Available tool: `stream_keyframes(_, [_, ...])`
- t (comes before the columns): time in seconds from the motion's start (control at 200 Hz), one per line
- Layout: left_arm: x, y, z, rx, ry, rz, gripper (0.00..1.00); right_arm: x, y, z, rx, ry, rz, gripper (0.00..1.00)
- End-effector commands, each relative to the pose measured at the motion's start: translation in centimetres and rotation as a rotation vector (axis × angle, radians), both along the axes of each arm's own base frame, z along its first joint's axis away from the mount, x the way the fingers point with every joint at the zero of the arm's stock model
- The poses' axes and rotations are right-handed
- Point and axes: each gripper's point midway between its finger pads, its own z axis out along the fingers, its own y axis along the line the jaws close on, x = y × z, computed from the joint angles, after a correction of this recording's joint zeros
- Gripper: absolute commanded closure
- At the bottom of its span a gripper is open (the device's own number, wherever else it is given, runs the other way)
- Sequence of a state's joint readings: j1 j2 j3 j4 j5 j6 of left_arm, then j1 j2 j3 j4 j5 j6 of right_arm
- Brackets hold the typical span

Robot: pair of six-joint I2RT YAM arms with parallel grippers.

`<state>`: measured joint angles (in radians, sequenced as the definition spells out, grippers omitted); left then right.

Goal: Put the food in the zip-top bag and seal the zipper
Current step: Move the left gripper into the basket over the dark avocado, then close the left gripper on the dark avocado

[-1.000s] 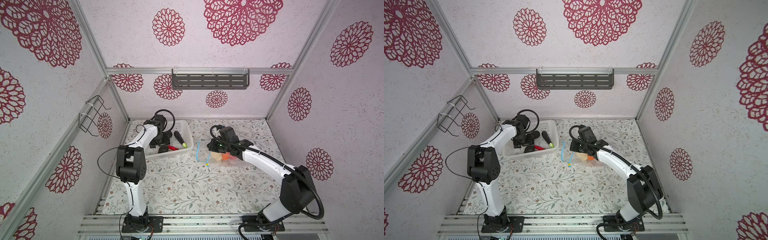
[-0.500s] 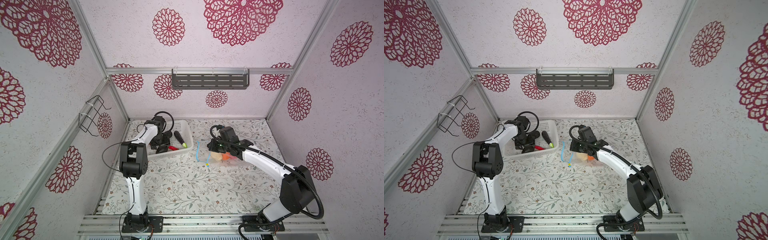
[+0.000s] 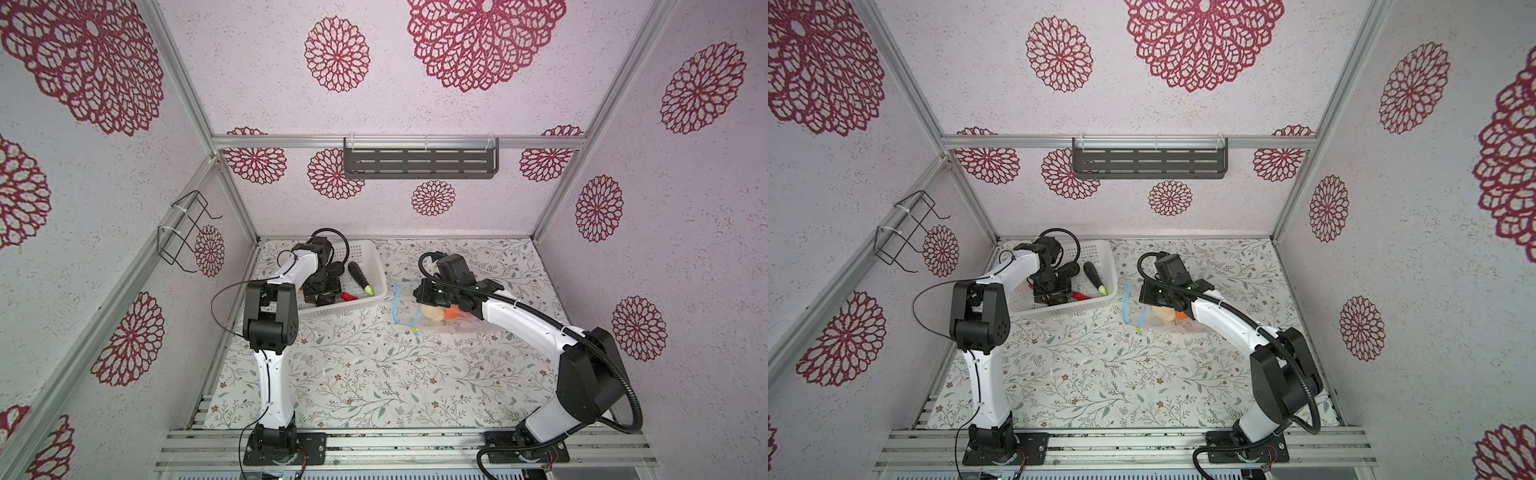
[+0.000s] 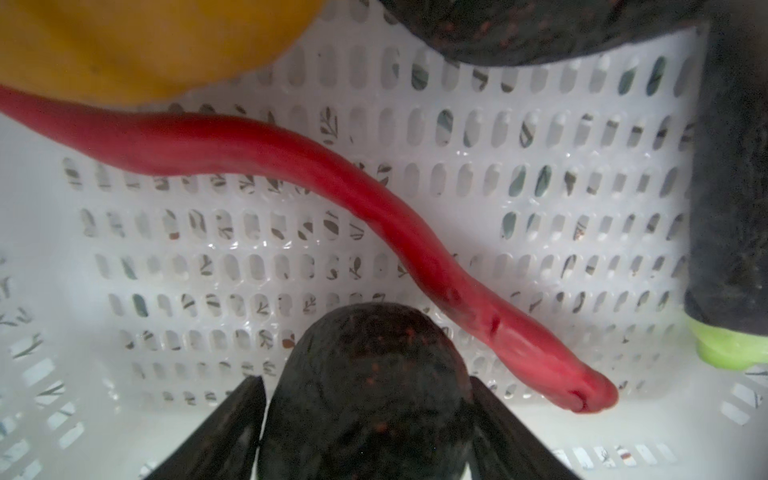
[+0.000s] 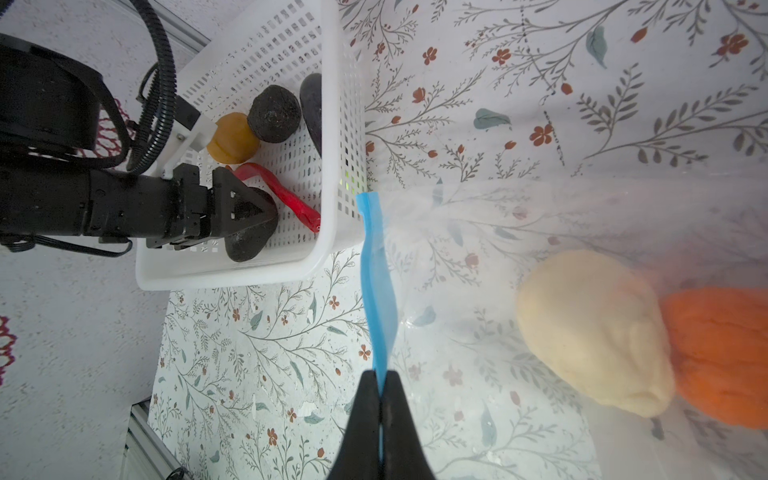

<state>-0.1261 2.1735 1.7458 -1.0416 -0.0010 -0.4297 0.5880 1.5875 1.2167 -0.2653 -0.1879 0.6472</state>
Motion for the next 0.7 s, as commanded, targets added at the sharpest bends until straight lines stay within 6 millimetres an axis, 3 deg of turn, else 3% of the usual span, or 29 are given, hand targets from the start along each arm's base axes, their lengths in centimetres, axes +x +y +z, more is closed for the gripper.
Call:
stream_keyframes(0.0, [0.1, 0.3, -0.2, 0.014, 0.000, -0.010, 0.25, 0.5, 0.3, 0.9, 0.015, -0.025, 0.003, 1.00])
stream_keyframes(0.235, [0.2, 0.4, 0.3, 0.017, -0.013, -0.006, 0.35, 0.5, 0.3, 0.9, 0.016, -0.025, 0.003, 1.00])
stream_keyframes(0.695, [0.7, 0.3, 2.7, 0.006, -0.070, 0.008, 0.43, 0.4, 0.2, 1.2, 0.022, -0.027, -0.001, 1.00])
